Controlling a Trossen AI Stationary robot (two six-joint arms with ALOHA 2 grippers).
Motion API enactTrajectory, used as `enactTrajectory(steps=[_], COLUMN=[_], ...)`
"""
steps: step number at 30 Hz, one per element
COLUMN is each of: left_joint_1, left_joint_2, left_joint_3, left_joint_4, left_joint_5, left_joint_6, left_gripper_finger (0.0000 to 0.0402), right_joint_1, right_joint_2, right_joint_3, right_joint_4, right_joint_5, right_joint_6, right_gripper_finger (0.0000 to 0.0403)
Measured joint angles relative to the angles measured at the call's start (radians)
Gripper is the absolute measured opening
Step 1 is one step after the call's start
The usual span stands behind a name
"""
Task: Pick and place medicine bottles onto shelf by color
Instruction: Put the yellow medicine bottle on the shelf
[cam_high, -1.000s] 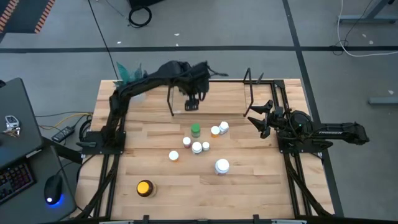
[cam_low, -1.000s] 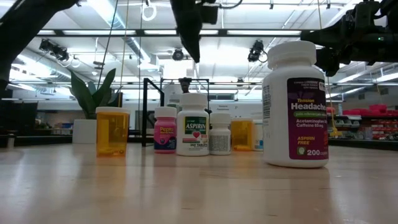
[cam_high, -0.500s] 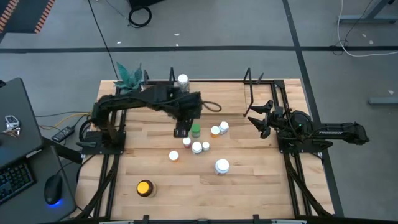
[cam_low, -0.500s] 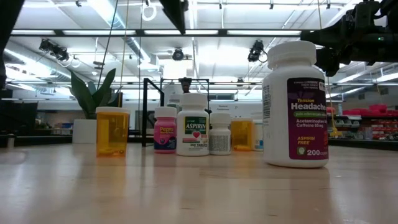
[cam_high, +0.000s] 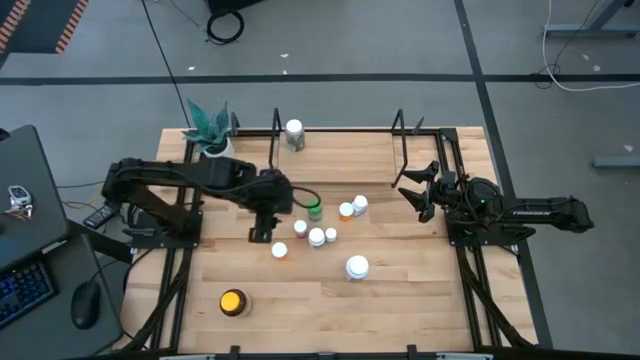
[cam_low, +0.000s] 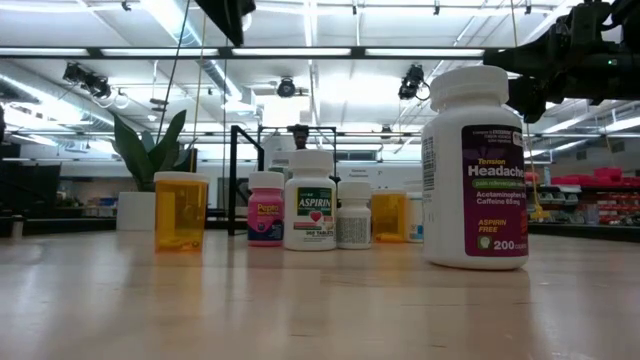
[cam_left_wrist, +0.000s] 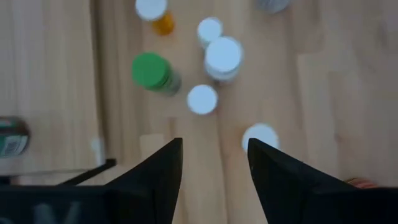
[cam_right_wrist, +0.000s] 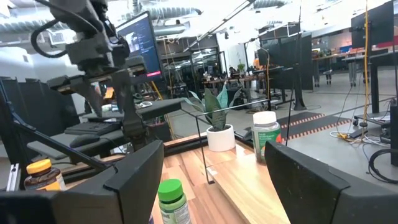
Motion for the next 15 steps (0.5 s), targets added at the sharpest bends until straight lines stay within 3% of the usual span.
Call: enactTrajectory(steps=[8, 15], left_joint_1=[-0.067, -0.075], left_joint_2=[-0.101, -0.21], left_joint_3=[-0.065, -0.229], left_joint_4=[0.014, 0.087], left_joint_5=[0.01, 0.009], left_joint_6=[-0.023, -0.026], left_gripper_finger=[0.018, 0.0172], right_joint_1=[0.0, 0.0], right_joint_2=[0.0, 0.0], right_joint_3=[0.0, 0.0], right_joint_4=[0.0, 0.0], right_joint_5=[0.0, 0.0], right_joint_6=[0.0, 0.0], right_gripper_finger=[0.0288, 0.0288])
